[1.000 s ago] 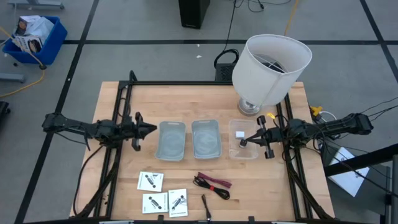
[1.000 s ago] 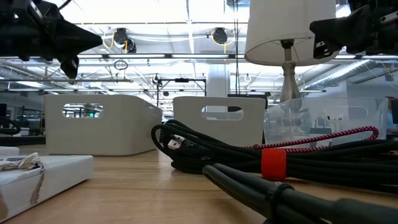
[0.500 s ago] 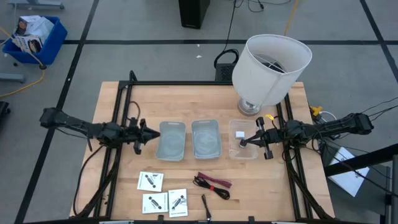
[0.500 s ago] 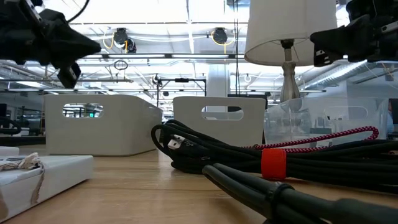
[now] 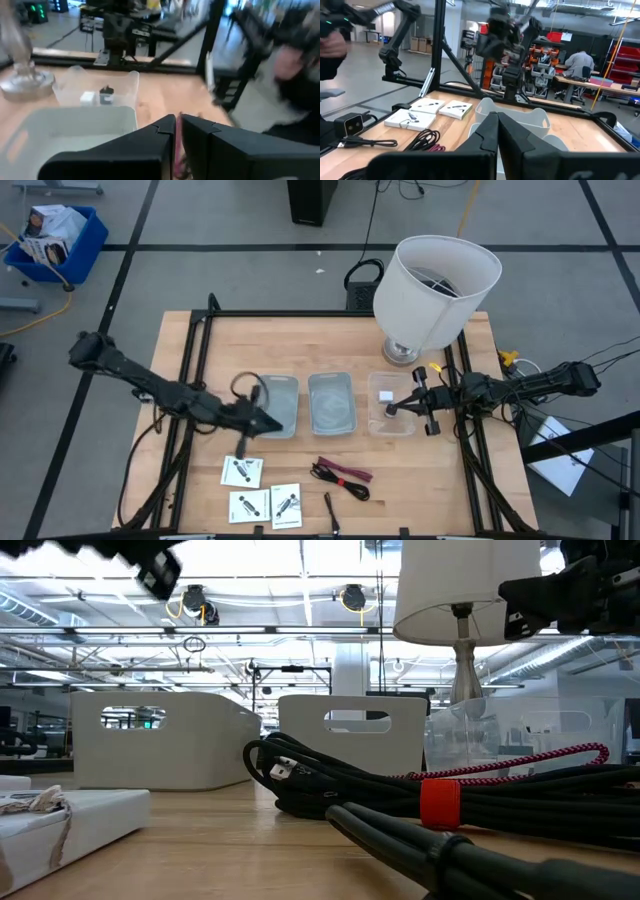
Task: Pick and place items into bin
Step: Put the pink charger cable into the right gray bin
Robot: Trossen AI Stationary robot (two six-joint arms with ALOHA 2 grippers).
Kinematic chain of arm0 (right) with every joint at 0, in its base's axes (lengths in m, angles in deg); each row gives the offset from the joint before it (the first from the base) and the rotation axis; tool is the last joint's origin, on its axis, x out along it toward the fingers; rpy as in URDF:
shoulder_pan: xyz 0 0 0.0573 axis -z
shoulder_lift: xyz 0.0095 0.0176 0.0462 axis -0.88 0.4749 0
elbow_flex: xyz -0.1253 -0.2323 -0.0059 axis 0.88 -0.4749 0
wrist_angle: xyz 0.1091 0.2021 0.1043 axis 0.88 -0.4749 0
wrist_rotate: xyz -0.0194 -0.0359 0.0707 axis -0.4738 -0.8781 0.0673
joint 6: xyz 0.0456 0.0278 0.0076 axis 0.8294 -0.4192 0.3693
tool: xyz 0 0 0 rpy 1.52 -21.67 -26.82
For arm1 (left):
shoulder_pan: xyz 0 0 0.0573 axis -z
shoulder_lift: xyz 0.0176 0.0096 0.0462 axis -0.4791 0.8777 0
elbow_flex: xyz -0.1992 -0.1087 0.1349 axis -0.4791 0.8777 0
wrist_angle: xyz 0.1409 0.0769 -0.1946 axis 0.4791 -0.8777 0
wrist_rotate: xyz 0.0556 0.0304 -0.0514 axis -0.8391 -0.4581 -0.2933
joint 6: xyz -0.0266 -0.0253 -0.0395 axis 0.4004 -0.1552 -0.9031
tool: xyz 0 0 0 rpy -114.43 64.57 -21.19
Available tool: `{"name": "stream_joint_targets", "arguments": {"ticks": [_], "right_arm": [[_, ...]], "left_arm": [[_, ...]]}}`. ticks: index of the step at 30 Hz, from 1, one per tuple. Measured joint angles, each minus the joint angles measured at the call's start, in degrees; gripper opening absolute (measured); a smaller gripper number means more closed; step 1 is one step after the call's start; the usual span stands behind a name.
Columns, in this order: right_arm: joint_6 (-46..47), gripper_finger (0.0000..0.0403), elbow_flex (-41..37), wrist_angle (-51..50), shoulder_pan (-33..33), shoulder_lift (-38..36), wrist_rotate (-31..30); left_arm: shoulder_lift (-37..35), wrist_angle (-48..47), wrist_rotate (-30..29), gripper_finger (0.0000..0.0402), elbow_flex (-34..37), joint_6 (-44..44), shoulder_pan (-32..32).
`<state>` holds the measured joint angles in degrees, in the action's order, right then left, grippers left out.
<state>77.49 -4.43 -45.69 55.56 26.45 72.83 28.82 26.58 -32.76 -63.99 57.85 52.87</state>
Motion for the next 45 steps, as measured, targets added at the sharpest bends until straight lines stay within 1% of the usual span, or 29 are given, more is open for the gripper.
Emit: {"name": "stream_joint_targets", "arguments": {"ticks": [3, 6, 8, 10, 12, 14, 15, 19, 22, 24, 27, 31, 39, 45], "right_arm": [[-0.43, 0.0002, 0.00, 0.02, 0.00, 0.01, 0.00], [-1.13, 0.0002, -0.01, 0.01, 0.00, 0.01, -0.01], [-1.10, 0.0002, -0.02, -0.01, 0.00, 0.01, -0.02], [0.06, 0.0002, -0.02, -0.01, 0.00, 0.00, -0.02], [0.25, 0.0002, -0.02, -0.17, 0.00, 0.00, 0.01], [0.31, 0.0002, -0.02, -0.30, 0.00, 0.00, 0.00], [0.31, 0.0002, -0.02, -0.42, 0.00, 0.00, 0.00], [0.16, 0.0002, -0.04, -0.44, 0.00, 0.00, 0.00], [-0.15, 0.0002, -0.04, -0.44, 0.00, 0.01, 0.00], [-0.19, 0.0002, -0.04, -0.44, 0.00, 0.00, 0.00], [-0.28, 0.0002, -0.04, -0.44, 0.00, 0.00, 0.00], [-0.28, 0.0002, -0.04, -0.71, 0.00, -0.02, 0.00], [-0.28, 0.0002, -0.04, -0.88, 0.00, -0.02, -0.09], [0.12, 0.0002, -0.04, -0.88, 0.00, -0.02, -0.17]], "left_arm": [[8.33, -3.35, -3.06, 0.0033, -7.38, 5.34, 1.34], [16.05, -3.27, -3.02, 0.0033, -14.18, 4.83, 1.26], [21.03, -4.08, -0.22, 0.0033, -18.48, 3.26, 0.96], [25.81, -7.98, 3.00, 0.0033, -22.85, 3.01, 0.74], [30.35, -13.11, 4.57, 0.0034, -27.38, 2.13, 0.36], [34.22, -18.05, 4.68, 0.0041, -31.72, 0.91, -0.29], [35.96, -20.12, 4.95, 0.0048, -34.11, 0.45, -0.67], [42.60, -26.81, 10.13, 0.0092, -43.79, 1.76, -1.79], [47.27, -31.67, 11.26, 0.0137, -50.32, 2.00, -1.77], [50.24, -32.73, 11.28, 0.0165, -53.77, 2.00, -2.12], [54.16, -33.06, 13.08, 0.0198, -57.00, 2.41, -2.65], [58.37, -33.15, 14.00, 0.0220, -59.21, 3.83, -2.82], [62.32, -30.61, 13.60, 0.0225, -59.42, 5.61, -3.27], [64.81, -31.75, 13.67, 0.0225, -59.38, 5.50, -4.12]]}}
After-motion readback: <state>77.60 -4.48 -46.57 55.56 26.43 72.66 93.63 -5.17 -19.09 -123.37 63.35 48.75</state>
